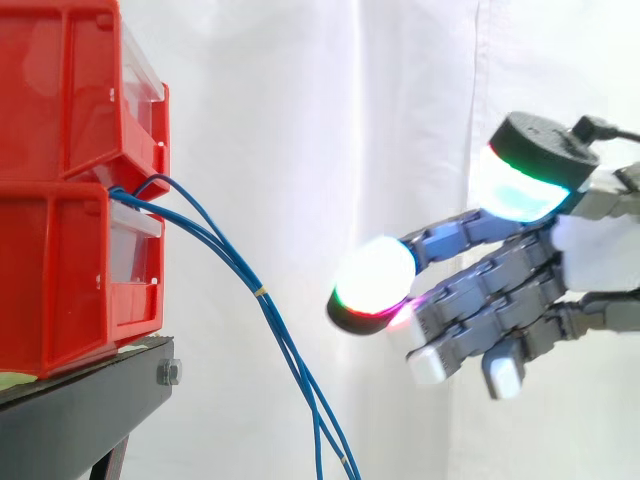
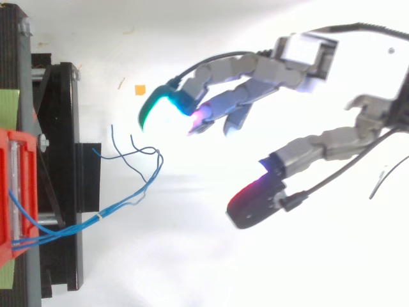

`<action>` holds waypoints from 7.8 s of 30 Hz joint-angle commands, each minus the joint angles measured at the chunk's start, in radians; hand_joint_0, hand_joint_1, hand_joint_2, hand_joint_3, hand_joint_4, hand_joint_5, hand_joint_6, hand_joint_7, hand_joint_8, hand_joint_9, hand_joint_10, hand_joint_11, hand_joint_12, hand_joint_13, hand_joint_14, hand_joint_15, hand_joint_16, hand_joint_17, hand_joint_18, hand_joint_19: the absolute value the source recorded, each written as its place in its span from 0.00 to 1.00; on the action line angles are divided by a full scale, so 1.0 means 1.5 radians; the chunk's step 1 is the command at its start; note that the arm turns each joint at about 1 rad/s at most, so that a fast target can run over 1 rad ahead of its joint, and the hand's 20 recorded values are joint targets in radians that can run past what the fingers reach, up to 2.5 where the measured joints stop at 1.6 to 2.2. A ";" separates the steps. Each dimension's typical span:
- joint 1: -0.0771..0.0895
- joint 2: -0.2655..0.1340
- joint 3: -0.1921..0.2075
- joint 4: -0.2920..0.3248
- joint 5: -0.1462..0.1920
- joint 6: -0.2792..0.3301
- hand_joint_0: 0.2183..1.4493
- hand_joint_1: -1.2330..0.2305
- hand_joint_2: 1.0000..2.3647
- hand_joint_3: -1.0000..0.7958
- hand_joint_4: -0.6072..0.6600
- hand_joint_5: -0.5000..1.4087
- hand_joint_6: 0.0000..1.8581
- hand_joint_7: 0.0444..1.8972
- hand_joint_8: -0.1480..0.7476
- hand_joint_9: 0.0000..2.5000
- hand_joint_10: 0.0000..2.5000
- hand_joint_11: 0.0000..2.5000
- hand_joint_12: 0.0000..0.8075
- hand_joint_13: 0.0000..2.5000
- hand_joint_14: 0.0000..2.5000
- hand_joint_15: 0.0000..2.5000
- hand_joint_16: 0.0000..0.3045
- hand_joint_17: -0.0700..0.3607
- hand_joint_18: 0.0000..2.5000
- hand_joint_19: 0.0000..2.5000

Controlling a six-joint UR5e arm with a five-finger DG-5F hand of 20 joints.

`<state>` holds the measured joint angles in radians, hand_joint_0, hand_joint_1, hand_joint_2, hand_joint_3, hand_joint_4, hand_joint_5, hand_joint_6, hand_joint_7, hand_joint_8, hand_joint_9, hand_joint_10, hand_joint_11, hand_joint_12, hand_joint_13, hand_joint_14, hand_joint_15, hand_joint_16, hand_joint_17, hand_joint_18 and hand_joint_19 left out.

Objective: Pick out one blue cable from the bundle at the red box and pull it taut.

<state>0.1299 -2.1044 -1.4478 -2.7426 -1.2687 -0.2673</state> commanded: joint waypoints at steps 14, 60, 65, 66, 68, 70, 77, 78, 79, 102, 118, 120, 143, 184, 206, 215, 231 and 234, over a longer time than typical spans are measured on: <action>0.033 -0.108 0.080 0.065 0.023 -0.024 0.18 0.41 0.00 0.28 0.67 0.17 0.27 0.38 0.49 0.27 0.00 0.07 0.46 0.26 0.00 0.11 0.18 0.45 0.28 0.27; 0.025 -0.165 0.093 0.214 -0.047 -0.007 0.34 0.39 0.01 0.35 0.66 0.21 0.27 0.56 0.48 0.37 0.01 0.18 0.42 0.34 0.01 0.18 0.15 0.40 0.33 0.34; 0.025 -0.165 0.093 0.220 -0.050 -0.008 0.35 0.38 0.01 0.35 0.66 0.21 0.27 0.57 0.47 0.38 0.01 0.18 0.42 0.34 0.01 0.19 0.15 0.40 0.34 0.34; 0.025 -0.165 0.093 0.221 -0.050 -0.008 0.35 0.38 0.01 0.35 0.65 0.21 0.27 0.58 0.47 0.38 0.01 0.19 0.42 0.34 0.01 0.19 0.15 0.40 0.34 0.34; 0.025 -0.165 0.093 0.222 -0.050 -0.009 0.35 0.38 0.01 0.35 0.64 0.22 0.27 0.60 0.48 0.39 0.01 0.19 0.42 0.35 0.01 0.19 0.15 0.40 0.34 0.34; 0.025 -0.165 0.093 0.223 -0.050 -0.010 0.35 0.38 0.01 0.35 0.63 0.22 0.27 0.62 0.48 0.39 0.01 0.19 0.42 0.35 0.01 0.20 0.15 0.40 0.35 0.34; 0.024 -0.165 0.093 0.227 -0.056 -0.010 0.35 0.41 0.01 0.42 0.58 0.21 0.33 0.58 0.48 0.40 0.01 0.21 0.43 0.37 0.01 0.21 0.16 0.41 0.36 0.35; 0.024 -0.165 0.093 0.227 -0.056 -0.010 0.34 0.41 0.01 0.42 0.59 0.21 0.34 0.56 0.48 0.40 0.01 0.22 0.44 0.37 0.01 0.21 0.16 0.41 0.36 0.35; 0.024 -0.165 0.093 0.227 -0.056 -0.010 0.34 0.41 0.01 0.42 0.59 0.21 0.34 0.56 0.48 0.41 0.01 0.22 0.43 0.37 0.01 0.21 0.16 0.41 0.36 0.35; 0.022 -0.165 0.093 0.227 -0.061 -0.010 0.33 0.43 0.01 0.38 0.59 0.19 0.49 0.45 0.51 0.45 0.01 0.26 0.43 0.40 0.01 0.22 0.16 0.41 0.38 0.35; 0.021 -0.165 0.093 0.232 -0.072 -0.003 0.36 0.28 0.02 0.57 0.49 0.21 0.50 0.55 0.55 0.51 0.01 0.28 0.46 0.46 0.01 0.24 0.18 0.44 0.46 0.36; 0.021 -0.164 0.095 0.228 -0.075 0.023 0.35 0.28 0.02 0.57 0.49 0.21 0.50 0.55 0.55 0.52 0.01 0.28 0.47 0.47 0.01 0.24 0.18 0.45 0.47 0.36; 0.021 -0.165 0.114 0.178 -0.085 0.097 0.32 0.39 0.00 0.28 0.57 0.21 0.49 0.53 0.52 0.52 0.01 0.28 0.45 0.46 0.01 0.25 0.17 0.43 0.45 0.38; -0.002 -0.163 0.178 0.030 -0.135 0.114 0.48 0.22 0.00 0.28 0.37 0.21 0.51 0.60 0.51 0.57 0.01 0.32 0.42 0.50 0.01 0.27 0.16 0.42 0.49 0.39; -0.007 -0.163 0.189 0.005 -0.151 0.111 0.28 0.34 0.00 0.28 0.44 0.23 0.45 0.51 0.48 0.61 0.01 0.30 0.45 0.53 0.01 0.28 0.19 0.46 0.52 0.41; -0.006 -0.163 0.191 0.006 -0.151 0.111 0.31 0.41 0.00 0.28 0.40 0.23 0.44 0.50 0.48 0.62 0.01 0.30 0.44 0.54 0.01 0.28 0.18 0.45 0.52 0.41; -0.007 -0.163 0.191 0.006 -0.152 0.111 0.41 0.23 0.01 0.36 0.49 0.21 0.49 0.53 0.50 0.58 0.01 0.33 0.47 0.52 0.01 0.29 0.18 0.45 0.50 0.41; -0.007 -0.164 0.191 0.006 -0.152 0.111 0.44 0.23 0.00 0.28 0.43 0.21 0.50 0.53 0.50 0.59 0.01 0.33 0.46 0.52 0.01 0.29 0.18 0.44 0.50 0.41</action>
<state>0.1197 -2.3490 -1.1612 -2.7328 -1.4971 -0.1012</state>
